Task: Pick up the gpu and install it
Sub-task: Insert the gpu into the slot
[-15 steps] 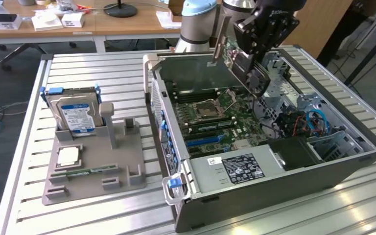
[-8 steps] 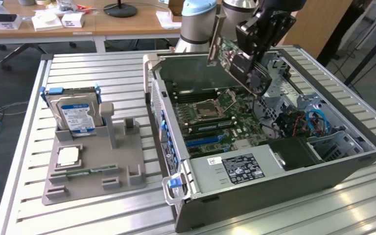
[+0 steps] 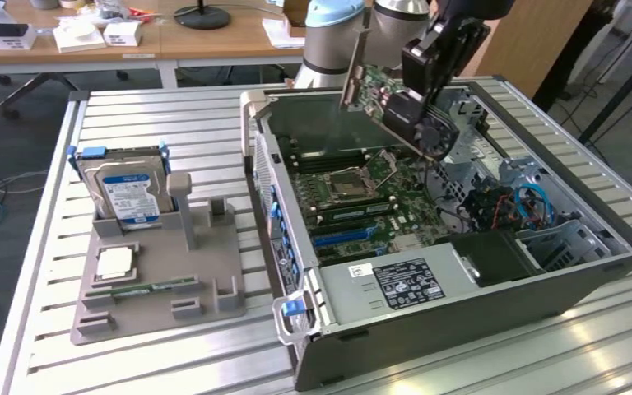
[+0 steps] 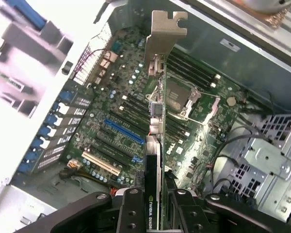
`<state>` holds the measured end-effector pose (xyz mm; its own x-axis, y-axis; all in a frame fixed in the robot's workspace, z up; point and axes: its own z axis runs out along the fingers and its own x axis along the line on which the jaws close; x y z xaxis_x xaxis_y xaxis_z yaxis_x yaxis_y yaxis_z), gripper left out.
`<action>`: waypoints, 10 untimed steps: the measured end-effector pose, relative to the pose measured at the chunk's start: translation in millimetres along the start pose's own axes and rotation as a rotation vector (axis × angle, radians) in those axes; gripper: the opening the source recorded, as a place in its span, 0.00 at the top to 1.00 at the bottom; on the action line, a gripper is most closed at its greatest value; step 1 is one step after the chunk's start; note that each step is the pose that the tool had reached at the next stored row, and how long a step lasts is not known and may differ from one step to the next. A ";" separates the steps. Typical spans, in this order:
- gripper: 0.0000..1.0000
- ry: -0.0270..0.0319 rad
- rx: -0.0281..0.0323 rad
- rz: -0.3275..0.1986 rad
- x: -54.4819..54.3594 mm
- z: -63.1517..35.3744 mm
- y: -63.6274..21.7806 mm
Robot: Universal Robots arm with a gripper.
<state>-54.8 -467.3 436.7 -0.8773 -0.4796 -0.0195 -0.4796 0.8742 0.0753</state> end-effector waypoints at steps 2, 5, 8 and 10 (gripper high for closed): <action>0.74 0.0030 -0.0004 -0.037 0.0 0.0 0.0; 0.74 0.0072 -0.0013 -0.091 0.0 0.1 0.0; 0.74 0.0115 -0.0020 -0.146 0.0 0.2 0.0; 0.74 0.0142 -0.0026 -0.181 0.0 0.3 0.0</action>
<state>-54.8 -467.3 436.4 -0.7760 -0.6304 -0.0189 -0.6299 0.7731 0.0744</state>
